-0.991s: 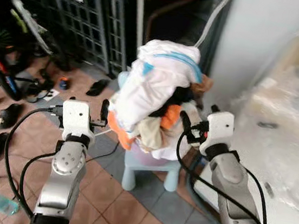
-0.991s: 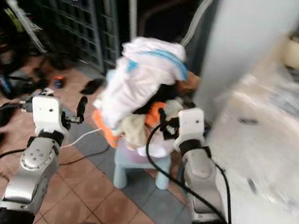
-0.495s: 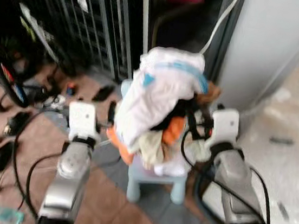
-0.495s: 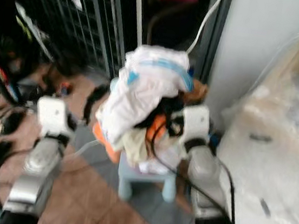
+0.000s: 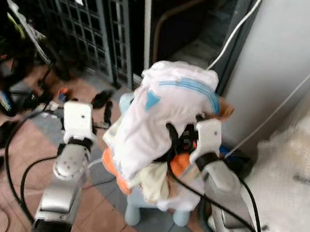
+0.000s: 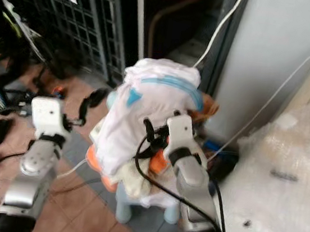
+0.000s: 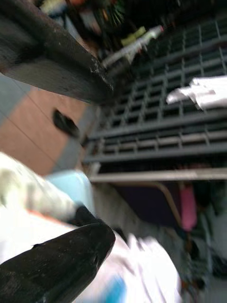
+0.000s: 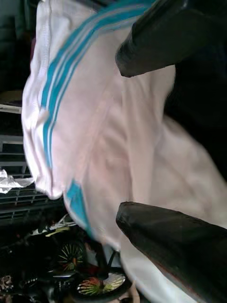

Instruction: Clothes washing

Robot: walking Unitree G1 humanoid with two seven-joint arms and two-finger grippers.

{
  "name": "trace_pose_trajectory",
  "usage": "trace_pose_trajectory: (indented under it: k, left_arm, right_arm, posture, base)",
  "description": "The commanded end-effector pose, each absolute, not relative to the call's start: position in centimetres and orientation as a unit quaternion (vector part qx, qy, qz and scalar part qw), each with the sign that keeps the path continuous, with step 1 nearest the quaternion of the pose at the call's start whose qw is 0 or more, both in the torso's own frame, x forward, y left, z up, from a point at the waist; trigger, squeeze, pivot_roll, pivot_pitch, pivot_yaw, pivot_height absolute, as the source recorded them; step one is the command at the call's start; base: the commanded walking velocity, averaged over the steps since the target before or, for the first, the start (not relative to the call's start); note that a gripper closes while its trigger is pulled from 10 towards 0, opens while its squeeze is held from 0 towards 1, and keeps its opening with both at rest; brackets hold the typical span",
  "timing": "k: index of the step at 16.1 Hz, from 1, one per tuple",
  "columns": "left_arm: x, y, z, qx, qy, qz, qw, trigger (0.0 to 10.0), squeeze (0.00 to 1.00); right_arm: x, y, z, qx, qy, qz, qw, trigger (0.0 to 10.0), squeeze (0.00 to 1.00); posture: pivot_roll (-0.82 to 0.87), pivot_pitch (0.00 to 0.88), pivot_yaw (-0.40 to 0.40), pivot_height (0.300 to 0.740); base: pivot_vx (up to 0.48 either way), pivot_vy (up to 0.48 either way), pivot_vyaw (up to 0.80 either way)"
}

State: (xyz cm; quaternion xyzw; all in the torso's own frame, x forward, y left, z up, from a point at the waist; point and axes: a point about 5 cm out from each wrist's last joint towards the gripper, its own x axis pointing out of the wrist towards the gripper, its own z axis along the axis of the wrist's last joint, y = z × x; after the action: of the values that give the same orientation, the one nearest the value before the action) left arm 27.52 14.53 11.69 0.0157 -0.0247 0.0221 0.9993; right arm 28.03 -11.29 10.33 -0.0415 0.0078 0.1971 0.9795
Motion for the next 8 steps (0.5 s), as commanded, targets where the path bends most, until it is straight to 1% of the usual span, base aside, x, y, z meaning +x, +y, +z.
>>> trace_pose_trajectory:
  k: [1, 3, 4, 5, 6, 8]
  left_arm:
    - [27.4, 14.6, 11.6, 0.017, -0.022, 0.028, 0.999, 10.0, 0.0]
    - [27.4, 14.6, 11.6, 0.018, -0.022, 0.03, 0.999, 10.0, 0.0]
    - [27.4, 14.7, 11.6, 0.019, -0.022, 0.031, 0.999, 10.0, 0.0]
    - [27.4, 14.8, 11.6, 0.021, -0.022, 0.032, 0.999, 10.0, 0.0]
    - [27.5, 14.8, 11.9, 0.024, -0.025, 0.03, 0.999, 10.0, 0.0]
    - [27.5, 15.2, 12.6, 0.036, -0.037, 0.036, 0.998, 10.0, 0.0]
  right_arm:
    - [28.2, -11.3, 10.7, -0.051, 0.003, 0.198, 0.979, 10.0, 0.0]
    - [28.8, -11.7, 10.8, -0.078, -0.003, 0.174, 0.982, 10.0, 0.0]
    - [29.4, -12.0, 10.8, -0.119, -0.004, 0.15, 0.982, 10.0, 0.0]
    - [29.9, -12.0, 10.9, -0.106, -0.004, 0.141, 0.984, 10.0, 0.0]
    - [30.3, -11.8, 11.3, -0.072, 0.001, 0.15, 0.986, 10.0, 0.0]
    - [31.2, -11.2, 12.1, -0.075, 0.002, 0.177, 0.981, 10.0, 0.0]
  posture:
    - [0.0, 0.0, 0.06, 0.74]
    - [0.0, 0.0, 0.056, 0.74]
    - [0.01, 0.0, 0.051, 0.74]
    - [0.01, 0.0, 0.05, 0.74]
    - [0.02, 0.0, 0.046, 0.74]
    - [0.02, 0.0, 0.041, 0.74]
  base:
    - [0.0, 0.0, 0.0]
    - [0.0, 0.0, 0.0]
    - [0.0, 0.0, 0.0]
    - [0.0, 0.0, 0.0]
    - [0.0, 0.0, 0.0]
    - [0.0, 0.0, 0.0]
